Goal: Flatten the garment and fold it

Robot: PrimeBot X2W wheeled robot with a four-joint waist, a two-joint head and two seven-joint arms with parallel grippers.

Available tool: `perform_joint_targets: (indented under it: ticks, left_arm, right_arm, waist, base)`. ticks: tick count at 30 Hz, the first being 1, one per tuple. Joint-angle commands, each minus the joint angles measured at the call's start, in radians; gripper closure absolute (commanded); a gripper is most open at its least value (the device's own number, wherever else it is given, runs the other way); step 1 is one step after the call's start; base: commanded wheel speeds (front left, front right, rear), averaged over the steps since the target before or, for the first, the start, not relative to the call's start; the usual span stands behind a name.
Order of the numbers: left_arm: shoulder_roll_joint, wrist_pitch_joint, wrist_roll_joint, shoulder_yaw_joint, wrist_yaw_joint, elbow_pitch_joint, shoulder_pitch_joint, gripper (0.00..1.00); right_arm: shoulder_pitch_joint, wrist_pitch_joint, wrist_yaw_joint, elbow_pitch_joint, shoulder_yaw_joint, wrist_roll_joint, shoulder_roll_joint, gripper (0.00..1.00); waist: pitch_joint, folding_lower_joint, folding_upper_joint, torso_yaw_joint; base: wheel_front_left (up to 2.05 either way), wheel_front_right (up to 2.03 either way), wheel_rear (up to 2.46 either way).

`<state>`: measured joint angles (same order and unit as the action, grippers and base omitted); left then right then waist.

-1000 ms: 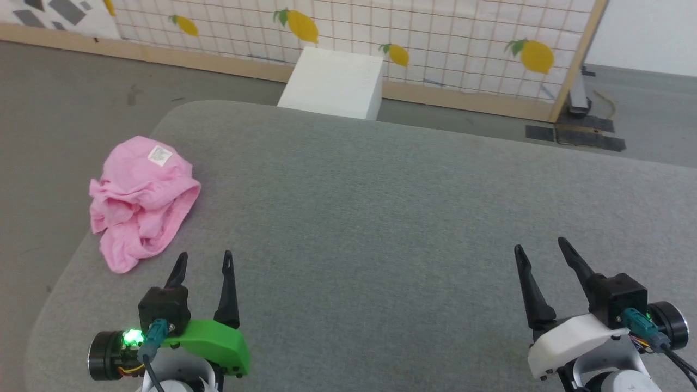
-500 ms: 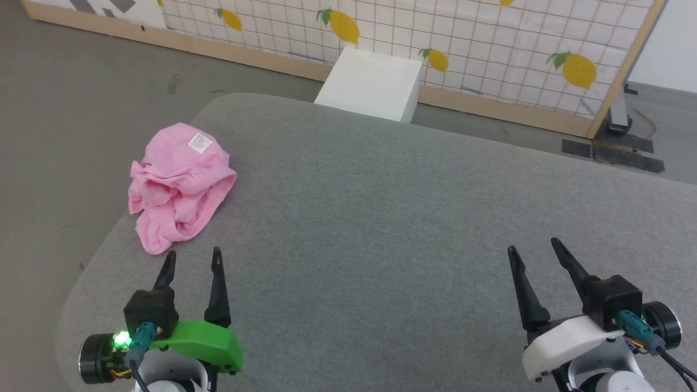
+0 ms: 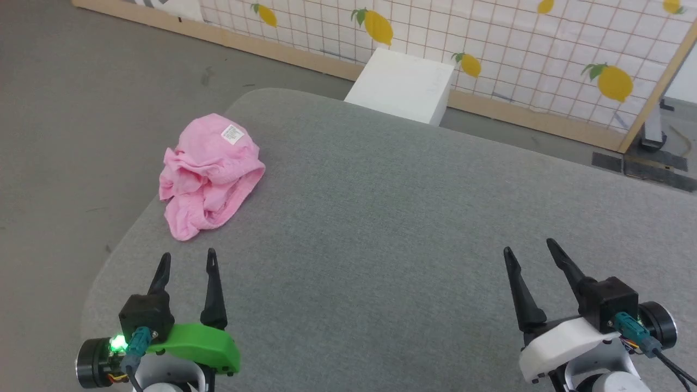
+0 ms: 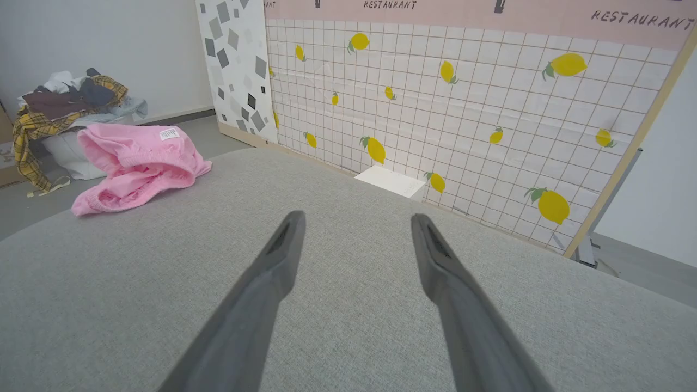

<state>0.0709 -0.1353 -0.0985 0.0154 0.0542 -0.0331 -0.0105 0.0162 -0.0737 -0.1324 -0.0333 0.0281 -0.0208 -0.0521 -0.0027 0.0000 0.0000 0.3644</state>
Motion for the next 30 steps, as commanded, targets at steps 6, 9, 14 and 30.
perform_joint_targets:
  ticks: [6,9,14,30]
  left_arm:
    - [0.003,-0.021,-0.028,0.001,0.015,-0.017,-0.002,0.0]
    - [0.003,-0.027,-0.035,-0.001,0.019,-0.023,0.0,0.0]
    - [0.001,-0.038,-0.045,0.001,0.029,-0.031,-0.002,0.0]
    - [0.011,-0.069,-0.088,0.004,0.042,-0.092,0.009,0.0]
  right_arm:
    - [-0.004,-0.016,0.001,0.001,0.001,-0.003,0.001,0.0]
    - [-0.003,-0.018,0.001,0.003,0.002,-0.003,0.001,0.0]
    - [-0.005,-0.023,0.001,0.001,0.004,-0.002,0.001,0.0]
    - [-0.009,-0.046,0.001,-0.006,0.007,-0.01,0.001,0.0]
  waist:
    - [0.011,0.0,0.0,0.035]
    - [0.013,0.0,0.0,0.047]
    - [0.017,0.0,0.0,0.068]
    - [0.021,0.0,0.0,0.137]
  base:
    - [0.0,0.0,0.0]
    - [0.0,0.0,0.0]
    - [0.0,0.0,0.0]
    - [0.0,0.0,0.0]
